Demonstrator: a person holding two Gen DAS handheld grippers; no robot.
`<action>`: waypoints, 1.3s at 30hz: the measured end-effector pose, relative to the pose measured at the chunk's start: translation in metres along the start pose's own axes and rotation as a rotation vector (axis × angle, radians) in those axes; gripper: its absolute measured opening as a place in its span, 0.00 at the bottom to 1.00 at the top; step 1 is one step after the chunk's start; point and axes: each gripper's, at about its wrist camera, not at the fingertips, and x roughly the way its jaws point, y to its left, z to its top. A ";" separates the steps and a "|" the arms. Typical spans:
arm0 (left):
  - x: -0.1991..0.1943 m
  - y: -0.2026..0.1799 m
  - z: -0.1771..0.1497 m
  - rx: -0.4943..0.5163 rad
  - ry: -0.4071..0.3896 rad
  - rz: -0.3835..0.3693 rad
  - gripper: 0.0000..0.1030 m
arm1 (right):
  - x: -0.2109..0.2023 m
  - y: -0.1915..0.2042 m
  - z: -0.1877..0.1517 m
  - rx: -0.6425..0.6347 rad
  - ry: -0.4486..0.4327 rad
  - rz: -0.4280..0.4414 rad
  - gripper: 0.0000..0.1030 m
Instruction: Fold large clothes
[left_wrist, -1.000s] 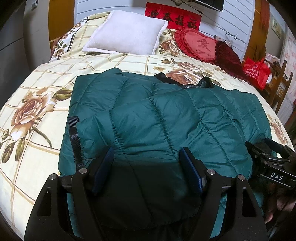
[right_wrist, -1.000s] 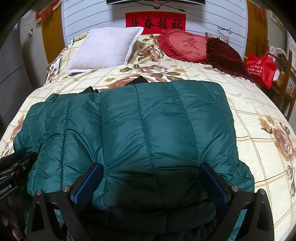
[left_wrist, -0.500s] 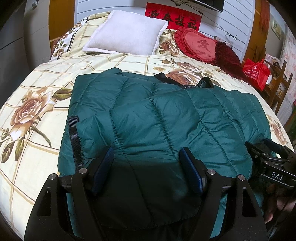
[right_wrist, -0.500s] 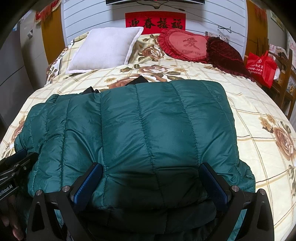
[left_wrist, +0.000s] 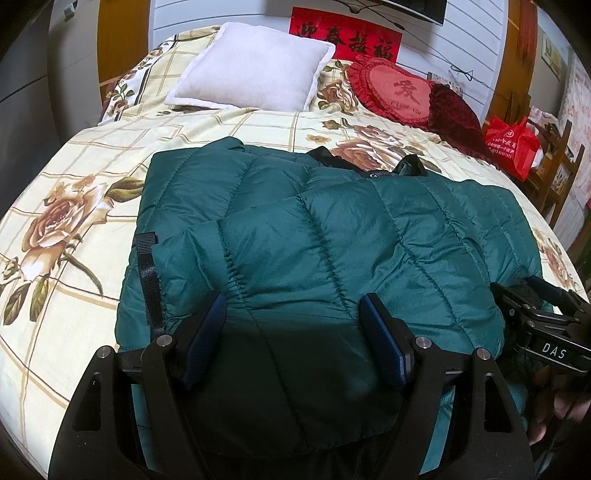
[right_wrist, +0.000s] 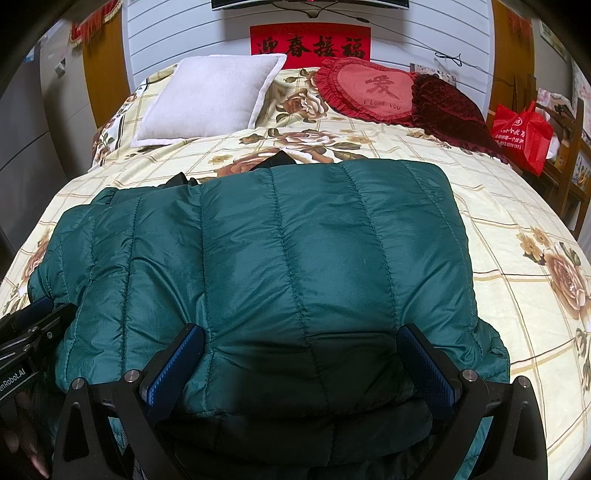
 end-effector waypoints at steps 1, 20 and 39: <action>0.000 0.000 0.000 0.000 0.000 0.000 0.75 | 0.000 0.000 0.000 0.000 0.000 0.000 1.00; -0.027 0.009 0.010 -0.063 -0.045 -0.022 0.77 | -0.030 0.000 0.001 -0.002 -0.074 0.014 1.00; -0.142 0.094 -0.101 0.030 -0.003 0.146 0.77 | -0.178 -0.108 -0.162 0.029 -0.092 0.025 1.00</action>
